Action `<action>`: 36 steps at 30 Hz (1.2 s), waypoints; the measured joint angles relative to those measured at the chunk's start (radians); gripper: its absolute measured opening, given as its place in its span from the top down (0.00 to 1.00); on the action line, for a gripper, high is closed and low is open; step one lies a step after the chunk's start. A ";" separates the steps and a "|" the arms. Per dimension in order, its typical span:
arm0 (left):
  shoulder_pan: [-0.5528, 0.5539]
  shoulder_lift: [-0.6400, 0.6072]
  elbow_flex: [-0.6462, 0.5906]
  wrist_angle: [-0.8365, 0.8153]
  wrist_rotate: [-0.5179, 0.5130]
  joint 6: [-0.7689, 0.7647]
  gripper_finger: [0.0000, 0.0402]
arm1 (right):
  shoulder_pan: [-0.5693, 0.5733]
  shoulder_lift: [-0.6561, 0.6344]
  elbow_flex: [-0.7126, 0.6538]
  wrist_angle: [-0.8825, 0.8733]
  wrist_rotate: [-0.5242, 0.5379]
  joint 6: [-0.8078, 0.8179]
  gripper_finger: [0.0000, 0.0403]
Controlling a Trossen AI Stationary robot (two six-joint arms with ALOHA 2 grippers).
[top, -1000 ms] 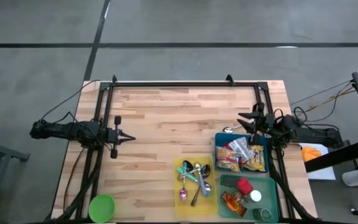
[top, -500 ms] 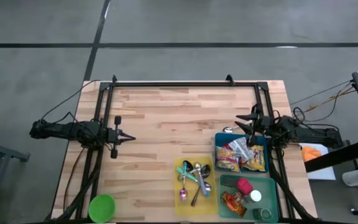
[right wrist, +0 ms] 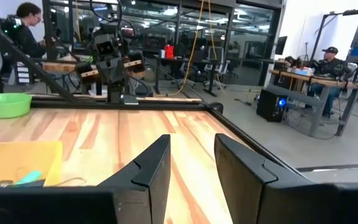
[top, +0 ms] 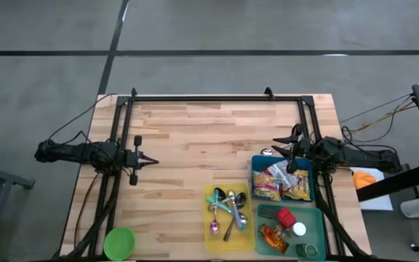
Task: Pick & Place Food Item
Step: Return to Home Position
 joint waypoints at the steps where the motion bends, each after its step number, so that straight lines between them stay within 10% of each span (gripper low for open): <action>1: 0.000 0.000 0.000 0.000 0.000 0.000 1.00 | 0.000 0.003 0.000 0.000 0.000 -0.001 0.70; 36: 0.000 0.000 0.000 0.000 0.000 0.002 1.00 | 0.000 0.005 0.000 0.001 0.004 0.081 0.70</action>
